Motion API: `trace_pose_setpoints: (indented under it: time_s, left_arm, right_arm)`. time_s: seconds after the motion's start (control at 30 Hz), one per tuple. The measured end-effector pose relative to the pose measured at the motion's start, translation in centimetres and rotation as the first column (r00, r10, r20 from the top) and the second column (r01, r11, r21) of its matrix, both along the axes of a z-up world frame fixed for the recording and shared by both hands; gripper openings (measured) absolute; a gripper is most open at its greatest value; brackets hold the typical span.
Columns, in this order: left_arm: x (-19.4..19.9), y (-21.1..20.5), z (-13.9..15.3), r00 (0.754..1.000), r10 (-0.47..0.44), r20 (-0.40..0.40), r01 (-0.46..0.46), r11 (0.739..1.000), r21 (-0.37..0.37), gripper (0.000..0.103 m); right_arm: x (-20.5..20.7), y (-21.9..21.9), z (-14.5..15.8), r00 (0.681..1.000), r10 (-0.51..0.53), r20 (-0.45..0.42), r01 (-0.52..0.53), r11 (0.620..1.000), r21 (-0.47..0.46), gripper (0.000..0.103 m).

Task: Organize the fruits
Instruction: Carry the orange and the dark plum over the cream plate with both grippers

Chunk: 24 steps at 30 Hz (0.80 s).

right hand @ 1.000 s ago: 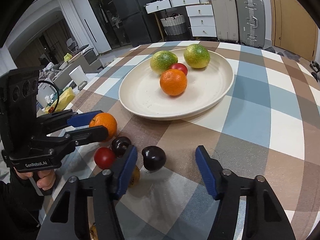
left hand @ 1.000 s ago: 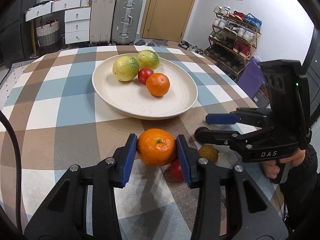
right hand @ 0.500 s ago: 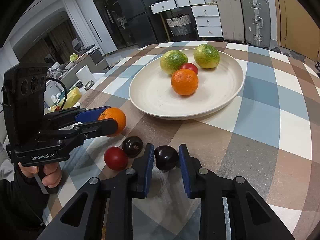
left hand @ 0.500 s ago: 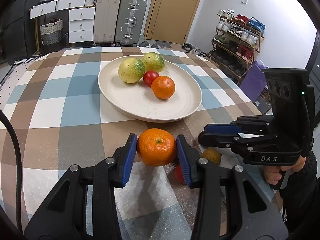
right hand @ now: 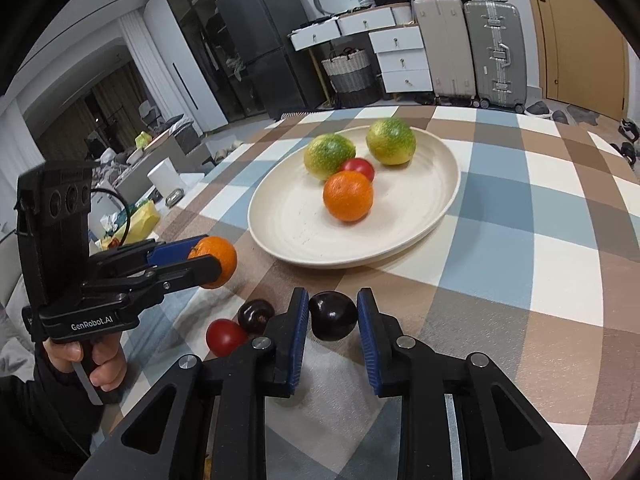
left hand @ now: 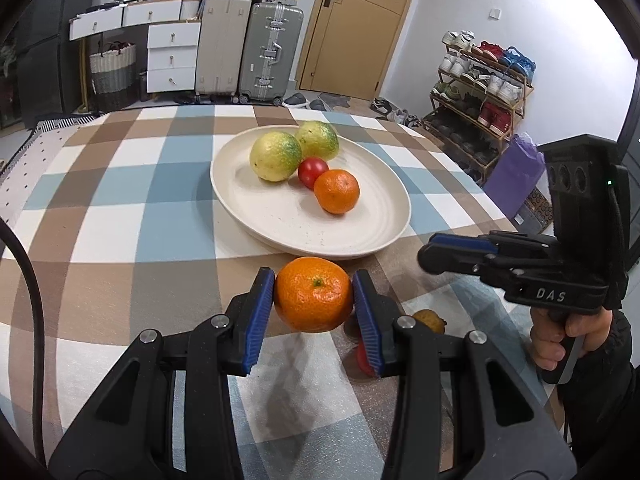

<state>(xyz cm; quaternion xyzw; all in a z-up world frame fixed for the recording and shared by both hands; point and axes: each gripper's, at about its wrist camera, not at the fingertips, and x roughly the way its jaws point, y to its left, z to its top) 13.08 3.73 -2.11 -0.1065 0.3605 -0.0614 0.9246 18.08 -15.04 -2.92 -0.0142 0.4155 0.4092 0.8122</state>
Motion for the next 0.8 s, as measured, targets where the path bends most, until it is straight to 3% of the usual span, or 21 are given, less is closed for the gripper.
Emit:
trace_pose_setpoints:
  time_s: [0.2,0.53,0.8]
  left_arm:
    - [-0.3,0.4,1.2,0.998,0.026,0.052,-0.026,1.0,-0.006,0.038]
    - [0.4,0.1,3.2,0.991,0.079,0.112,-0.085,0.995,0.051,0.038]
    - [2.4,-0.1,3.9,0.986,0.101,0.132,-0.109,0.992,0.055,0.038]
  right_arm:
    - [-0.2,-0.9,1.6,0.995,-0.059,0.081,0.054,0.997,0.051,0.026]
    - [1.2,-1.5,3.1,0.987,-0.128,0.097,0.119,0.989,0.092,0.026]
    - [2.0,-1.6,4.1,0.981,-0.16,0.112,0.147,0.982,0.115,0.026]
